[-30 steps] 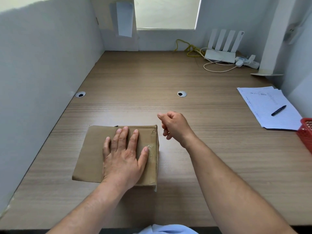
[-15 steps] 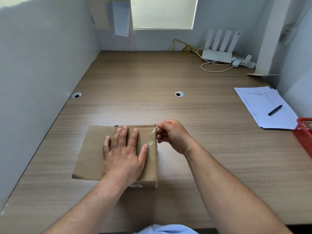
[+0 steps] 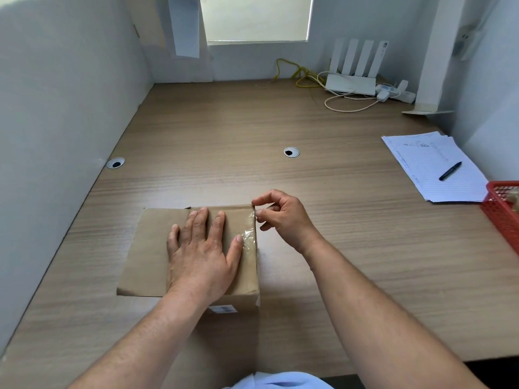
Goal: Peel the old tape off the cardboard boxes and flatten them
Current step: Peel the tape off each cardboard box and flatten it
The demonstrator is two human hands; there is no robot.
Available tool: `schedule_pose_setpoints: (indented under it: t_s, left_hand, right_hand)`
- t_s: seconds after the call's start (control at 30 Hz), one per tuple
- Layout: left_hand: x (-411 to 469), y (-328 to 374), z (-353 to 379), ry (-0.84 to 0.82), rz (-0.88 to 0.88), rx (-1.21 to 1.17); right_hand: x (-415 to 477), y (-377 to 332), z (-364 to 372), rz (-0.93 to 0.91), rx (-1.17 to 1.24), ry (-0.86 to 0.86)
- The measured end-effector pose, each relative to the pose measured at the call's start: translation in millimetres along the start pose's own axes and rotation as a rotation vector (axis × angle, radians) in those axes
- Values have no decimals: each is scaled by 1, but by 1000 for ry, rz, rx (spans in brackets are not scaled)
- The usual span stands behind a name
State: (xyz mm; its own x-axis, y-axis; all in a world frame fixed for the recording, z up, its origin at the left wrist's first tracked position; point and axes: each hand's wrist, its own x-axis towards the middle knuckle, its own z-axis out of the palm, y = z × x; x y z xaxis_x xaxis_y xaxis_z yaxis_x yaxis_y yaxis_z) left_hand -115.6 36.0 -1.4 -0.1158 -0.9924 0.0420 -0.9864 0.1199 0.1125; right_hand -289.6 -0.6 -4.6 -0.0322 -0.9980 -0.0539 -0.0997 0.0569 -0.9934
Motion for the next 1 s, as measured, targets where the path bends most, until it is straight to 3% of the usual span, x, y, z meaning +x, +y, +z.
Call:
schedule_pose_setpoints:
  t_s: [0.43, 0.77, 0.83, 0.9, 1.0]
  left_hand:
    - [19, 5, 2, -61, -39, -10]
    - [21, 6, -4, -76, -31, -67]
    - [20, -2, -11, -115, 33, -185]
    - [19, -17, -22, -268, 163, -302]
    - [16, -37, -31, -425, 359, -78]
  right_hand:
    - [12, -3, 4, -78, -278, 90]
    - [-20, -1, -12, -62, -217, 49]
    - [-20, -2, -12, -46, -219, 68]
    - [-17, -3, -13, -28, -214, 93]
    - [-14, -3, -14, -14, -214, 110]
